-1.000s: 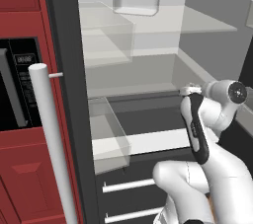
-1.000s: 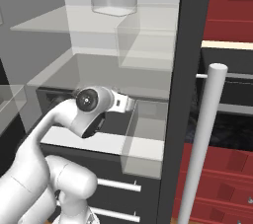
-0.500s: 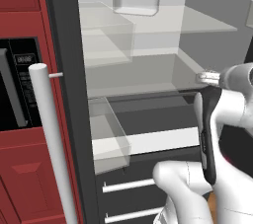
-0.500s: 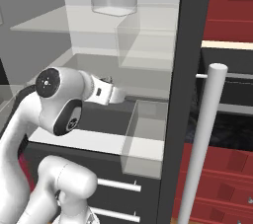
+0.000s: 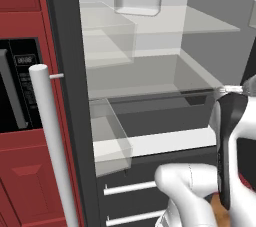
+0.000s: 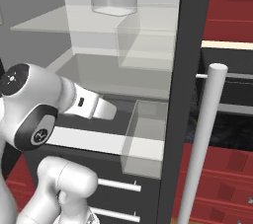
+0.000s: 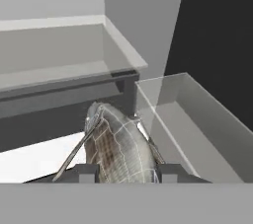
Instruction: Take the fish out of the fridge, briefly rinse it in the sink, and place it on the tray next to the sink.
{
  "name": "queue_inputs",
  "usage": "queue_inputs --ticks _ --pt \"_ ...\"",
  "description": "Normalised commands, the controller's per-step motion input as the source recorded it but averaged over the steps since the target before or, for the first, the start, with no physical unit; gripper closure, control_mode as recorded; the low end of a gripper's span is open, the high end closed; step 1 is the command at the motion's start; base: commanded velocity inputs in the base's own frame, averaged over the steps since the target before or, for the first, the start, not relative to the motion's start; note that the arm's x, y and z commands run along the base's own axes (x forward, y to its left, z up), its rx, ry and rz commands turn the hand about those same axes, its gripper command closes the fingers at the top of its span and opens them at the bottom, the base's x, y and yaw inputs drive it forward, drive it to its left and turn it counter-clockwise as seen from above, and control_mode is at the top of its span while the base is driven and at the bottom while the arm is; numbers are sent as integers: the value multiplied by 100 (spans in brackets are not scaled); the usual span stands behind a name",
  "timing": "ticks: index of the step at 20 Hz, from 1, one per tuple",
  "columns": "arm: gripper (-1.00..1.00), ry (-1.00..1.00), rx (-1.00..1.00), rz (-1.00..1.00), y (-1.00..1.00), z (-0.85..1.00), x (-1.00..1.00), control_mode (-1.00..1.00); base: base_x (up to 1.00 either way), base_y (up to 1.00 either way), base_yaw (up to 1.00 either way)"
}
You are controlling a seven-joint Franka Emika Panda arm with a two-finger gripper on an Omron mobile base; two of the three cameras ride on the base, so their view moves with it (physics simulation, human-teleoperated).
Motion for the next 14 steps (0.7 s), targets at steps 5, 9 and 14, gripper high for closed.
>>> queue_inputs --ticks 5,9,14 --pt "100 30 0 13 7 3 -24 -100 0 0 0" --pt "100 10 0 3 20 5 -6 -100 0 0 0" --pt "100 -27 9 1 45 11 -35 -100 0 0 0"
